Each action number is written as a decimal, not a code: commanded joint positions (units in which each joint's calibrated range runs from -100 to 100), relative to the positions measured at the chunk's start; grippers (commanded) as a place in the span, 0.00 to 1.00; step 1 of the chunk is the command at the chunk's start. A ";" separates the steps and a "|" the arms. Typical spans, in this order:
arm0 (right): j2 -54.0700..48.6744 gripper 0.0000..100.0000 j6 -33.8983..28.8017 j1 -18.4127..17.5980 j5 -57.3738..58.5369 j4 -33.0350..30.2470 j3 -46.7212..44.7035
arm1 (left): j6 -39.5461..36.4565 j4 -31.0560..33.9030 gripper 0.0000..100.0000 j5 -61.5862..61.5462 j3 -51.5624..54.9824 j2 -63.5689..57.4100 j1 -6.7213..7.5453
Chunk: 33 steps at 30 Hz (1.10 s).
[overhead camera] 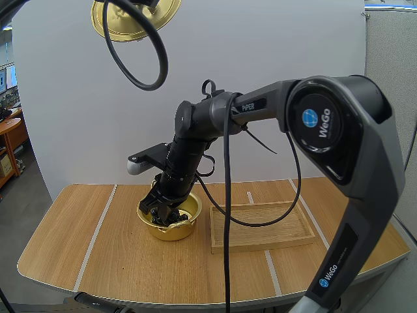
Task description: Open the pot, put the grape inside, and close it
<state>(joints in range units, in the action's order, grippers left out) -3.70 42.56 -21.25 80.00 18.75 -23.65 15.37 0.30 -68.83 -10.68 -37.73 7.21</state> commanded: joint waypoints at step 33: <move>6.40 0.00 -4.59 0.07 -26.62 -11.87 0.00 | -0.34 0.79 0.00 1.86 -0.29 -0.02 0.21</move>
<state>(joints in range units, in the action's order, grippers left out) -1.20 38.05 -21.25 55.01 7.74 -23.65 15.37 0.30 -68.83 -10.68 -37.73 7.21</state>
